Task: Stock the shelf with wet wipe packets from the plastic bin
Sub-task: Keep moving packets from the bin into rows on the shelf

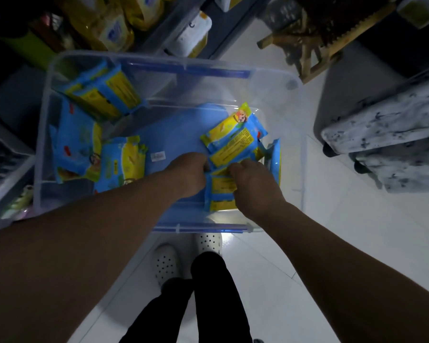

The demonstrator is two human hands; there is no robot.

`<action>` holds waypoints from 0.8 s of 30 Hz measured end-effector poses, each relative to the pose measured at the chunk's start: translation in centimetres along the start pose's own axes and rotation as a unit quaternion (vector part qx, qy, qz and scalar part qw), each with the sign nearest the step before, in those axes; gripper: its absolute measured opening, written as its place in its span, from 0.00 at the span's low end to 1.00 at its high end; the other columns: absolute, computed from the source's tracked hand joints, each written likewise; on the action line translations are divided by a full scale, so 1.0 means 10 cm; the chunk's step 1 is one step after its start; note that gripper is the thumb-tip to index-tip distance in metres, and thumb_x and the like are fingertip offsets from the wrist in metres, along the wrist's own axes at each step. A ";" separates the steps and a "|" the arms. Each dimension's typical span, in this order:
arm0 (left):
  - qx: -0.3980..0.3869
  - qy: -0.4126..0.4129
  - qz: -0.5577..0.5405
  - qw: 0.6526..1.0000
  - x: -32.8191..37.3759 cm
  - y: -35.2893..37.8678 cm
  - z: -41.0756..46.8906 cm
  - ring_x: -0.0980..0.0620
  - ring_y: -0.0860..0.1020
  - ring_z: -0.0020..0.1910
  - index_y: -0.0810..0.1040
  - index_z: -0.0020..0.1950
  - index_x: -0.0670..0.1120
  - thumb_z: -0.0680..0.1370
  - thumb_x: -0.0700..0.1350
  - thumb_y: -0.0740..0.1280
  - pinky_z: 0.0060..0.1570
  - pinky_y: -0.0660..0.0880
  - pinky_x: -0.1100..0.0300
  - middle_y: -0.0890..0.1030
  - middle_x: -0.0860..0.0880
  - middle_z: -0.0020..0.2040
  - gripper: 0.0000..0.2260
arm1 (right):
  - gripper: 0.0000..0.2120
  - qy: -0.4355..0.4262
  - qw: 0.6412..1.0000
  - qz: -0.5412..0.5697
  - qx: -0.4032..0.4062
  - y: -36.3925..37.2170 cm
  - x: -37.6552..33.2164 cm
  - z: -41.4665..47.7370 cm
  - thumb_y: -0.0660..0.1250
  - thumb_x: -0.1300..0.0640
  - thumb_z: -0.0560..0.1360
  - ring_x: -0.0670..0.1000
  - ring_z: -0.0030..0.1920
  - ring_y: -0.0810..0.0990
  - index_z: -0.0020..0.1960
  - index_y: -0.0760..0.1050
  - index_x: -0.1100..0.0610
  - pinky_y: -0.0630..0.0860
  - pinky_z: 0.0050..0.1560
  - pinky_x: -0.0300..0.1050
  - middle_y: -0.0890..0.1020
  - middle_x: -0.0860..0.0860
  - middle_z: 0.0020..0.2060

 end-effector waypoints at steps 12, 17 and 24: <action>0.053 -0.065 -0.024 0.996 -0.22 -0.61 -0.33 0.42 0.75 0.61 0.79 0.61 0.43 0.76 0.35 0.63 0.54 0.74 0.56 0.78 0.42 0.63 0.15 | 0.09 0.022 0.997 0.067 0.028 -0.31 -0.01 -0.08 0.67 0.59 0.72 0.56 0.54 0.76 0.51 0.79 0.52 0.74 0.47 0.46 0.81 0.52 0.47; 0.075 -0.092 -0.161 0.980 -0.28 -1.03 -0.72 0.43 0.78 0.40 0.75 0.61 0.34 0.79 0.31 0.59 0.37 0.77 0.64 0.77 0.39 0.42 0.12 | 0.10 0.019 0.995 0.100 0.022 -0.74 -0.19 -0.22 0.64 0.57 0.76 0.59 0.52 0.78 0.57 0.75 0.50 0.72 0.46 0.46 0.81 0.53 0.51; 0.200 -0.054 -0.194 0.959 0.05 -1.99 -1.39 0.37 0.80 0.49 0.80 0.51 0.42 0.76 0.33 0.59 0.50 0.79 0.45 0.81 0.38 0.49 0.12 | 0.09 0.003 0.980 0.193 0.043 -1.64 -0.53 -0.43 0.63 0.64 0.74 0.57 0.41 0.75 0.51 0.71 0.53 0.69 0.41 0.45 0.76 0.54 0.39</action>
Point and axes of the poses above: each hand's wrist, its own z-axis towards the middle knuckle, its own y-axis out of the palm, x = y × z, the point moved 10 cm from there along z, towards the middle knuckle
